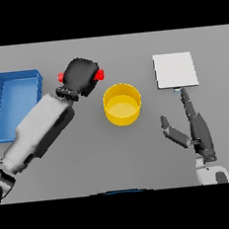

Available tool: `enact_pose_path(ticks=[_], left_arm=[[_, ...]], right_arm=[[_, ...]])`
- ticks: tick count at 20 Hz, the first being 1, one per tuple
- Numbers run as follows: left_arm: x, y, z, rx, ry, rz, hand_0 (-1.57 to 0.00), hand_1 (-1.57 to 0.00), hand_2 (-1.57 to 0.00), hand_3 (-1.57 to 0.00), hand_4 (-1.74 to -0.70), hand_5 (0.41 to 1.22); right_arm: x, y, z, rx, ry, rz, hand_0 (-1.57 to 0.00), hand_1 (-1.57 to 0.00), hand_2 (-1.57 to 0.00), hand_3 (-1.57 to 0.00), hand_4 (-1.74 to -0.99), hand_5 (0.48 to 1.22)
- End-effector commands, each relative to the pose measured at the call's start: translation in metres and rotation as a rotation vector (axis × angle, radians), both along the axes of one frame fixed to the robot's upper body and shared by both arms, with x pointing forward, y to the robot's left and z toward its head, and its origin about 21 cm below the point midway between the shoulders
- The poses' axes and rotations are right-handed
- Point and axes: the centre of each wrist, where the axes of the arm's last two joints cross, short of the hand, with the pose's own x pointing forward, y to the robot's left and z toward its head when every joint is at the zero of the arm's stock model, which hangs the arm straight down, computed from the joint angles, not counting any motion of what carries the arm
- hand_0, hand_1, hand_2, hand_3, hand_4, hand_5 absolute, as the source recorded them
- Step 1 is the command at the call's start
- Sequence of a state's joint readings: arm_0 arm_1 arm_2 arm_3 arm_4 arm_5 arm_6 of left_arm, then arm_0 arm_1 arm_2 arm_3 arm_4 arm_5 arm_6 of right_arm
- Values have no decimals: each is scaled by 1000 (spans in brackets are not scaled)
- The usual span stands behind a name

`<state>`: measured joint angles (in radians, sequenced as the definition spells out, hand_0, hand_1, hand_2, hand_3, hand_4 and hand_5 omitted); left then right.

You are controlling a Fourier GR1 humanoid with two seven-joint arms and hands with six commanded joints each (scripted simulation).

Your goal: Pick up the red beaker and tilt it to pour out 1 green nut into yellow bowl. Pick up the yellow bowl and place it on the metallic measuring scale.

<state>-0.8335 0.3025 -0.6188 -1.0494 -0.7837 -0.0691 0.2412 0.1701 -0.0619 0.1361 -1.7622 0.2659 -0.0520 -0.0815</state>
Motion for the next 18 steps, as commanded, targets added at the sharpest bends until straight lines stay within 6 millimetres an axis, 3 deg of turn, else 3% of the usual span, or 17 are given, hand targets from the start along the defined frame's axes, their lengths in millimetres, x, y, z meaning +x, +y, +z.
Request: enact_pose_path(ticks=[1,5,10,18], left_arm=[[0,-3,3,49,-5,-27,-1571,-1571,-1571,-1571,-1666,1205],[5,-20,13,270,-15,-132,-1571,-1571,-1571,-1277,-1701,1215],[6,-41,13,502,-44,-262,-1571,-1571,-1571,-1475,-1726,1219],[5,-63,13,826,-120,-368,-1571,-1571,-1571,-1555,-1739,1221]], right_arm=[[2,2,1,10,-4,1,1,1,1,1,-1283,702],[5,0,-5,42,9,-17,1,1,1,1,-1292,678],[7,1,-5,91,-4,-21,1,1,1,1,-1291,648],[4,4,-8,60,8,-43,1,1,1,1,-1278,609]])
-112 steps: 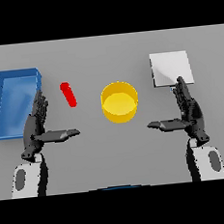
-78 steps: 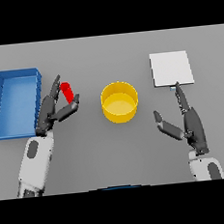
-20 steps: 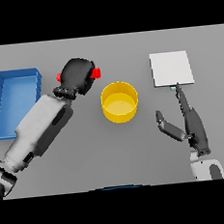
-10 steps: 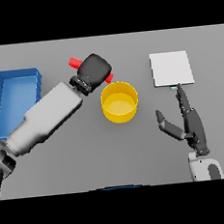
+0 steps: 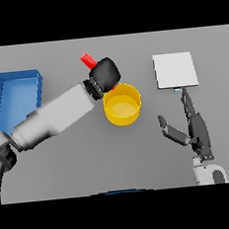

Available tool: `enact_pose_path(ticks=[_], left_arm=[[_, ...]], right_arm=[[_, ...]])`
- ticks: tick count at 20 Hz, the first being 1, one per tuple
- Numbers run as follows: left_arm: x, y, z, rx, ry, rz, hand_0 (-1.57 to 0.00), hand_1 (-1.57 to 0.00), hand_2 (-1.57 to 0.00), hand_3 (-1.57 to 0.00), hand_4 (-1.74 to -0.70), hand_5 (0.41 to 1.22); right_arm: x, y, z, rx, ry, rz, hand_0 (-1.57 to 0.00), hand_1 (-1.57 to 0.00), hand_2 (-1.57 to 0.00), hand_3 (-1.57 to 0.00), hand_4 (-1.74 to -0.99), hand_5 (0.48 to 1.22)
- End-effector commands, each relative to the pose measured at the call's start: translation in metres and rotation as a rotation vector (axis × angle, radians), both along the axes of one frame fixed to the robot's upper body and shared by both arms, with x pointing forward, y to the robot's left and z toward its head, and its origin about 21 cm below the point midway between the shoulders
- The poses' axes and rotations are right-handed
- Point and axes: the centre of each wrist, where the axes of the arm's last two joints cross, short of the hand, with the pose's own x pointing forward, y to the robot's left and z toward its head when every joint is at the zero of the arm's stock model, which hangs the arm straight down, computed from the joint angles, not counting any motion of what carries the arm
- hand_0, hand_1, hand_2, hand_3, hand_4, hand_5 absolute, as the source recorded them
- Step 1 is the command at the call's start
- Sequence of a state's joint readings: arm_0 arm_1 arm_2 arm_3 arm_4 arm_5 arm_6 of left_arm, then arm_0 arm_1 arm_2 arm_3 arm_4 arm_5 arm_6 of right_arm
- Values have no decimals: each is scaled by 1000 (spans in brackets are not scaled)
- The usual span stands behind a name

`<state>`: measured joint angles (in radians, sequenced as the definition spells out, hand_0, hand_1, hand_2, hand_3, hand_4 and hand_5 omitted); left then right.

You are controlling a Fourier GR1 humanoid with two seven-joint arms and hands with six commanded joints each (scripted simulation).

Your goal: Pick up the red beaker and tilt it to pour out 1 green nut into yellow bowl. Pick up the yellow bowl and place it on the metallic measuring scale.

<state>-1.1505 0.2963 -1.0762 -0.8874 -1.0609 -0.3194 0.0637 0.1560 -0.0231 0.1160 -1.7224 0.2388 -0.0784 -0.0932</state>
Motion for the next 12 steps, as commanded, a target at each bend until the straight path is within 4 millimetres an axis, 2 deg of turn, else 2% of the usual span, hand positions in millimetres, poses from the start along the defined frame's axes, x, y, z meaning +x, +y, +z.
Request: enact_pose_path(ticks=[1,2,7,9,12], left_arm=[[1,-2,3,18,-9,-21,-1571,-1571,-1571,-1558,-1739,1221],[4,1,3,36,-26,-23,-1571,-1571,-1571,-1561,-1739,1221],[5,-16,5,186,-66,-65,-1571,-1571,-1571,-1568,-1735,1221],[10,-19,12,236,-89,-89,-1571,-1571,-1571,-1569,-1734,1221],[9,-21,10,302,-112,-143,-1571,-1571,-1571,-1570,-1735,1221]], right_arm=[[1,0,-1,0,14,-3,1,1,1,1,-1276,600],[1,1,-2,-5,17,-10,1,1,1,1,-1276,593],[2,-1,0,-33,6,-25,1,1,1,1,-1225,583],[2,5,-1,-32,4,-15,1,1,1,1,-1214,589],[4,-2,-2,-45,-5,-22,1,1,1,1,-1210,592]])
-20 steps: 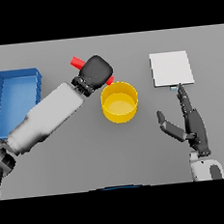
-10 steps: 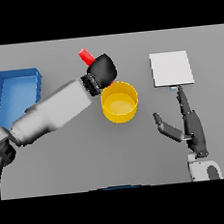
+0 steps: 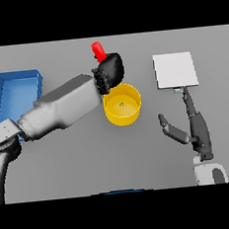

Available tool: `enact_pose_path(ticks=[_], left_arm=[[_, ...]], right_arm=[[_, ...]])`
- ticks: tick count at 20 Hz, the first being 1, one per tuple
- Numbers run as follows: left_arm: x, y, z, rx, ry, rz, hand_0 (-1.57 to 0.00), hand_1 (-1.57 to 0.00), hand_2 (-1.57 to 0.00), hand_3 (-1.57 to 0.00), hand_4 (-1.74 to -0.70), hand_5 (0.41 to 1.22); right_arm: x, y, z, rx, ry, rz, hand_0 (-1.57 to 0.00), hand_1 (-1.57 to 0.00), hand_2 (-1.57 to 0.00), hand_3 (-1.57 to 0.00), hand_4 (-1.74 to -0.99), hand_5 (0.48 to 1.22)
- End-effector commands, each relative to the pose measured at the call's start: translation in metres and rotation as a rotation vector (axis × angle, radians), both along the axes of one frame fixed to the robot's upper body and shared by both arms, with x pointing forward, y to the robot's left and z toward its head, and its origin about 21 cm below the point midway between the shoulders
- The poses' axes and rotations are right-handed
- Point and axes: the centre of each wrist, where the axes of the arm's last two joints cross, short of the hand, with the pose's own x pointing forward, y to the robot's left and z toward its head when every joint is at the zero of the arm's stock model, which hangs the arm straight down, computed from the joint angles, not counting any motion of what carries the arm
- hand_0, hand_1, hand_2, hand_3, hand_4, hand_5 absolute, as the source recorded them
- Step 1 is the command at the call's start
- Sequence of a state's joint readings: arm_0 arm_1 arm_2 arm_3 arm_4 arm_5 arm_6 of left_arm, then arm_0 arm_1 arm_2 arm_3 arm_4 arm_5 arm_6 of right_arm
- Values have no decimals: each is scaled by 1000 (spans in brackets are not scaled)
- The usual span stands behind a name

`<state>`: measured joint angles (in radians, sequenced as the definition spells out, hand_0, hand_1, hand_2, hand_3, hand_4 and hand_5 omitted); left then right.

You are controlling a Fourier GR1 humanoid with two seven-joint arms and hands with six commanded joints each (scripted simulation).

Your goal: Pick up the red beaker and tilt it to pour out 1 green nut into yellow bowl. Pick up the yellow bowl and place it on the metallic measuring scale.

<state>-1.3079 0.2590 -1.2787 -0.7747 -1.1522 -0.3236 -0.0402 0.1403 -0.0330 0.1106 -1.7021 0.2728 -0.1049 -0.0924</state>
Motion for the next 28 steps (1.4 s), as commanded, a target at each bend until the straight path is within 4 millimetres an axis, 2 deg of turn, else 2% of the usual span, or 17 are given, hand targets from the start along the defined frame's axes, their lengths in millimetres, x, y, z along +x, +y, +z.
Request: enact_pose_path(ticks=[1,3,6,7,8,10,12,14,15,17,19,22,24,26,28], left_arm=[[1,-1,2,11,-13,-11,-1571,-1571,-1571,-1570,-1734,1221],[0,-6,10,36,-7,-34,-1571,-1571,-1571,-1570,-1733,1221],[13,-4,50,0,-50,-18,-1571,-1571,-1571,-1571,-1729,1221],[18,-3,61,-31,-78,-15,-1571,-1571,-1571,-1494,-1727,1221],[25,-1,81,-52,-110,6,-1571,-1571,-1399,-1509,-1676,1221],[36,8,120,-124,-150,35,-1571,-1571,-1461,-1041,-1699,1221],[46,17,149,-210,-186,87,-1571,-1571,-1501,-1232,-1705,1221],[56,33,173,-334,-203,194,-1571,-1571,-1526,-1354,-1715,1221],[61,47,186,-412,-188,248,-1571,-1571,-1535,-1397,-1720,1221],[73,82,197,-645,-181,396,-1571,-1571,-1548,-1379,-1727,1221],[82,121,197,-859,-174,560,-1571,-1571,-1556,-1360,-1732,1221],[85,177,188,-1148,-117,654,-1571,-1571,-1563,-1396,-1736,1221],[83,213,173,-1306,-103,710,-1571,-1571,-1566,-1426,-1738,1221],[77,238,160,-1441,-143,815,-1571,-1571,-1568,-1414,-1739,1221],[67,262,138,-1582,-176,877,-1571,-1571,-1569,-1432,-1740,1221]], right_arm=[[0,2,-2,3,5,8,1,1,1,1,-1209,593],[0,2,1,-10,-7,4,1,1,1,1,-1207,594],[-5,4,-3,-8,-14,14,1,1,1,1,-1209,592],[-3,5,-2,-13,-14,13,1,1,1,1,-1203,592],[-3,7,1,-10,-34,13,1,1,1,1,-1201,592],[2,9,1,4,-22,18,1,1,1,1,-1186,596],[4,9,2,24,-20,29,1,1,1,1,-1181,593],[3,8,3,55,-16,31,1,1,1,1,-1183,595],[4,6,2,57,-12,31,1,1,1,1,-1193,597],[3,4,0,60,-12,39,1,1,1,1,-1199,594],[3,6,2,60,-20,49,1,1,1,1,-1222,592],[7,0,1,47,-21,52,1,1,1,1,-1222,587],[5,-3,0,46,-39,63,1,1,1,1,-1222,586],[7,-2,-2,30,-33,69,1,1,1,1,-1223,591],[6,-1,-1,25,-35,74,1,1,1,1,-1217,599]])
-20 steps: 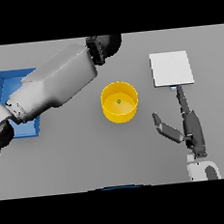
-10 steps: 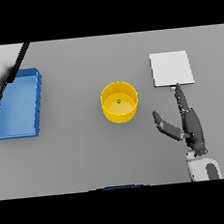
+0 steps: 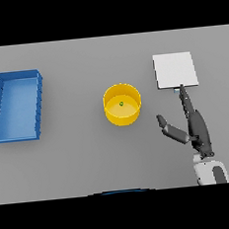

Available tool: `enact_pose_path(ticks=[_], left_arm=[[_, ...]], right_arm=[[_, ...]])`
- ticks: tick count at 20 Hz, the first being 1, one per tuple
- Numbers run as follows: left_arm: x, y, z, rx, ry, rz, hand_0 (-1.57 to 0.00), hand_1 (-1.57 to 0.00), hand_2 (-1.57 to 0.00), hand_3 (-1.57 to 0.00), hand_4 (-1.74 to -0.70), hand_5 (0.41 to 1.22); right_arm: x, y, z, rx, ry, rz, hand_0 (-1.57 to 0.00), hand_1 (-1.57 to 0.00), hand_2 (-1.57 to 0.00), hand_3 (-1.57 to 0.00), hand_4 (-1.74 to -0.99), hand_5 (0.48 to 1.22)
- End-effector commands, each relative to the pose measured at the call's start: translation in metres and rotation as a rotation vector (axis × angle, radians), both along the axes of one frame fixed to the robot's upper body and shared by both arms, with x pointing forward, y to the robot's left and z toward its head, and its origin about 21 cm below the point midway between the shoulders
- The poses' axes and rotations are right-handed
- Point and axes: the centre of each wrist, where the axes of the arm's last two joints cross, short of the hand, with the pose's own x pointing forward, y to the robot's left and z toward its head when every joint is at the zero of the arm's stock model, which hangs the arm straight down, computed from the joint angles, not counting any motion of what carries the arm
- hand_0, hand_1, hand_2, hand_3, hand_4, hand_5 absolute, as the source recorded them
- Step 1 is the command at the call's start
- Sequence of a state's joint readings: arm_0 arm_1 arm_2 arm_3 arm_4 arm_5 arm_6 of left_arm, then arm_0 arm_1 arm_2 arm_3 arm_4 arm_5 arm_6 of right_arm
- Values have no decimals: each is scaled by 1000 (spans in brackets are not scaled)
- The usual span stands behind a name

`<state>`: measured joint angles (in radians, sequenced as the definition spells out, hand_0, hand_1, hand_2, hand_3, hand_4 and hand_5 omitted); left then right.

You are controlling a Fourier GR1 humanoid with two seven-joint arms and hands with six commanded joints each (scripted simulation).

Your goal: Pick up the red beaker and tilt it to pour out 1 green nut into yellow bowl. Pick up the yellow bowl and place it on the metallic measuring scale.

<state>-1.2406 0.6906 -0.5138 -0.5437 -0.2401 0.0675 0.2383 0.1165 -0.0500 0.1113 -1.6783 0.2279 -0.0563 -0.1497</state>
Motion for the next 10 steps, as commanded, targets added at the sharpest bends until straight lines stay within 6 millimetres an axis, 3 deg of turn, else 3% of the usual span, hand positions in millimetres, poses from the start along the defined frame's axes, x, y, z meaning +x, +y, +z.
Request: enact_pose_path(ticks=[1,5,10], left_arm=[[-7,10,-11,-53,-15,31,-1571,-1571,-1569,-1446,-1740,1221],[-41,31,-56,-208,-2,181,-1571,-1571,-1570,-1457,-1741,1221],[-84,35,-105,-304,32,280,-1571,-1571,-1571,-1449,-1741,1221]], right_arm=[[0,-1,0,-12,7,1,1,1,1,1,-1212,604],[2,-4,1,-44,8,15,1,1,1,1,-1212,641],[1,0,0,-54,20,18,1,1,1,1,-1215,664]])
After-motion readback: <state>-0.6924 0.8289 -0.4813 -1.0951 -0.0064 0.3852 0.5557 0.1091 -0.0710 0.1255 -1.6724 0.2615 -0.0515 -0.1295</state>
